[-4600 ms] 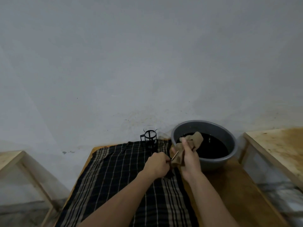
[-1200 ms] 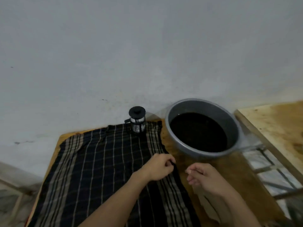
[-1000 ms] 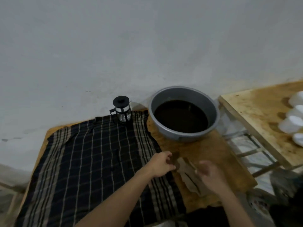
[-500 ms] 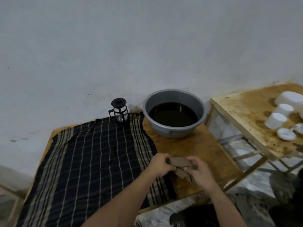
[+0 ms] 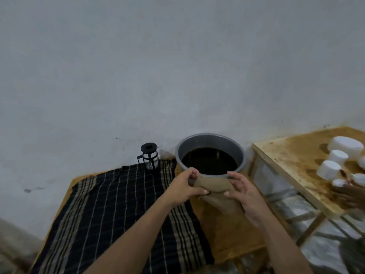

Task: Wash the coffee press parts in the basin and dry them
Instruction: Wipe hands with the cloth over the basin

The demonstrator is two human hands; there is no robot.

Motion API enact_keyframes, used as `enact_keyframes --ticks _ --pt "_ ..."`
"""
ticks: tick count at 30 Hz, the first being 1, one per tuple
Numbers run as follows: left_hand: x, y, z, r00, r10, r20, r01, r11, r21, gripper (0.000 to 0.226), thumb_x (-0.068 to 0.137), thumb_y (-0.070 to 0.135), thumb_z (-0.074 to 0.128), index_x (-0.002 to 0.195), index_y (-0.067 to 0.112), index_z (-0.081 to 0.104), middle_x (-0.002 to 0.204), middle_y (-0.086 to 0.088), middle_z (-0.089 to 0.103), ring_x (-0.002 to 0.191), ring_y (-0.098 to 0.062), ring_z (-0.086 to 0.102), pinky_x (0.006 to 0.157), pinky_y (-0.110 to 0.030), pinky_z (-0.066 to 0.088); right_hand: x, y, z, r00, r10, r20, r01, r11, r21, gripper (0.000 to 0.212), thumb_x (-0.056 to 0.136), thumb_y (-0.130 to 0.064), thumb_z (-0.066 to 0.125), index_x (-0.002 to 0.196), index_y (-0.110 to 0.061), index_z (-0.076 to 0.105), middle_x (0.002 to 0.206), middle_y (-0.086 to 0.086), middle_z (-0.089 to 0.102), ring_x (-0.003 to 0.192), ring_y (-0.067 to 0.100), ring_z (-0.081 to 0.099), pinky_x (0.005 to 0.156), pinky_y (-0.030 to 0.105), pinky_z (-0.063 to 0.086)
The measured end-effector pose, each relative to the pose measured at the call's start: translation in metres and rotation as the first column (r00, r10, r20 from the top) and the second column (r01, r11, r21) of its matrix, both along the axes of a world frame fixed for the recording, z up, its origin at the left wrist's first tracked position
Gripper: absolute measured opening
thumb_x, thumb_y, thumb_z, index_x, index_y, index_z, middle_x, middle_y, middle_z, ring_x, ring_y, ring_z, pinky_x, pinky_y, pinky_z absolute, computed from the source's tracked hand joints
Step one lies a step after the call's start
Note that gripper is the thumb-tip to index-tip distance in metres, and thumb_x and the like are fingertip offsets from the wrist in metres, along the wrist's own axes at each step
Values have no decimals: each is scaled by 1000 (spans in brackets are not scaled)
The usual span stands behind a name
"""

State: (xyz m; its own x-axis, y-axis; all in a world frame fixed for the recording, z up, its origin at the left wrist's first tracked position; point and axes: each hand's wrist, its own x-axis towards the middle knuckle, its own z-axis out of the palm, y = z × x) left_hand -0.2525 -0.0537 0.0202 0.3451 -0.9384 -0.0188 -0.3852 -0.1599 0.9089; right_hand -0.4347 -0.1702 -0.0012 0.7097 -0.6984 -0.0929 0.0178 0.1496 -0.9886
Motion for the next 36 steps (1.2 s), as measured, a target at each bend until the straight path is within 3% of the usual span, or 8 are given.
enact_keyframes --ticks 7,13,19,23,26,29,31,36 --pt "5 -2 16 998 -32 -57 31 999 -17 22 78 7 76 73 16 56 107 -11 68 98 -15 63 90 -34 49 -1 -7 15 999 -6 37 11 988 -153 60 81 9 66 124 -30 54 126 -2 57 119 17 55 100 43 49" --pt "5 -7 21 989 -14 -144 14 1000 -2 23 80 9 74 92 16 55 93 -5 63 86 -15 60 73 -25 47 13 -14 34 992 -5 122 17 995 -99 62 79 20 58 123 -24 55 118 6 64 110 24 61 80 30 53" --pt "10 -16 33 937 -134 -321 206 957 203 72 78 18 77 140 22 40 129 -10 55 118 -26 56 99 -40 48 28 -20 65 993 108 53 -93 970 -223 66 81 18 57 123 -33 51 119 5 62 117 21 57 88 30 50" --pt "-4 -26 51 948 -235 -214 283 932 229 42 82 28 74 122 22 60 122 -2 66 113 -19 62 98 -31 49 35 -22 84 980 186 -75 -200 925 -323 66 81 14 60 127 -33 48 118 0 63 118 21 56 98 37 49" --pt "-9 -32 49 933 -161 -321 228 956 184 36 85 33 69 115 12 69 118 -10 69 111 -26 65 98 -37 51 36 -28 85 997 46 -61 -66 922 -381 64 81 -5 73 132 -33 47 131 -6 55 123 21 52 106 44 45" --pt "-10 -32 49 858 -46 -511 117 987 107 24 90 26 65 108 12 70 111 -10 71 104 -26 66 88 -34 54 28 -28 62 985 -172 -8 169 971 -170 72 71 -47 76 135 -30 47 137 -4 50 125 17 48 107 45 43" --pt "-10 -31 51 797 39 -603 18 996 88 21 88 26 66 103 13 71 104 -10 72 99 -26 66 86 -36 54 22 -19 34 996 -92 -20 93 995 21 76 67 -67 70 131 -31 54 132 0 58 121 21 55 104 48 46" --pt "-8 -25 51 728 126 -673 -75 992 105 16 89 28 64 98 14 68 95 -8 69 90 -22 64 78 -34 53 22 -2 7 995 66 -76 -65 998 17 37 84 -43 63 114 -23 70 110 1 74 107 21 68 99 49 51"
